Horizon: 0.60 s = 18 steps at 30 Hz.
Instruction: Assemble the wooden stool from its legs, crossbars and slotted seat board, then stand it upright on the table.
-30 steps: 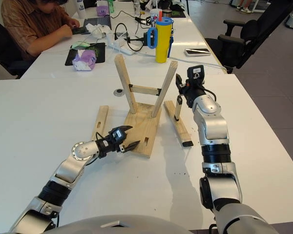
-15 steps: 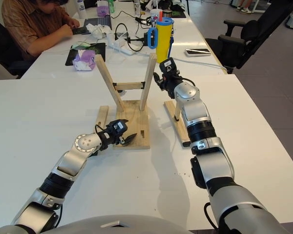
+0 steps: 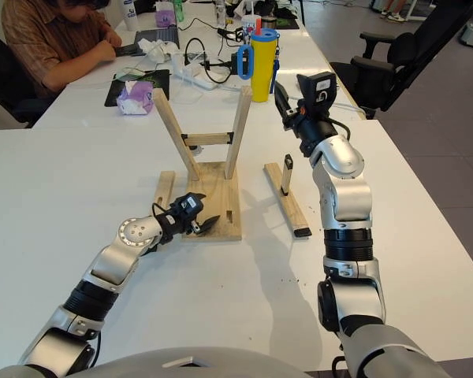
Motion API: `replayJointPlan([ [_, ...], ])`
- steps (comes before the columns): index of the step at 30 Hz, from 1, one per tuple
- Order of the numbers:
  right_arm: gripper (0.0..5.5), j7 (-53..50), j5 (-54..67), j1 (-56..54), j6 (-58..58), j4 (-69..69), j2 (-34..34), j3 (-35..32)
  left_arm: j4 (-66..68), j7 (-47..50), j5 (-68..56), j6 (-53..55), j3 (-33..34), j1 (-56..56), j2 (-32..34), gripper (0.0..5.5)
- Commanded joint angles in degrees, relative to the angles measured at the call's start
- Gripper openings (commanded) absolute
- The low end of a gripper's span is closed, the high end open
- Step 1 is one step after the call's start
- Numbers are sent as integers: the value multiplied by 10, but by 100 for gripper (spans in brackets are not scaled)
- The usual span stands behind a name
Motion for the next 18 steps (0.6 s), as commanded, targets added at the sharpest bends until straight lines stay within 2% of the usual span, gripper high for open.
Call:
replayJointPlan([
  [1,241,-1,3,-18,-22,-42,9,6,54,3,22,29,-5,25,19,357],
  [5,241,-10,-22,-2,-70,-25,16,16,61,4,20,23,-4,23,16,357],
  [8,241,-58,-63,39,0,99,16,24,64,5,20,20,-5,21,13,357],
  [11,241,-42,-74,93,81,190,10,46,62,2,18,19,-4,22,13,357],
  [18,241,-12,-52,49,57,153,6,39,57,5,17,21,-5,33,11,357],
])
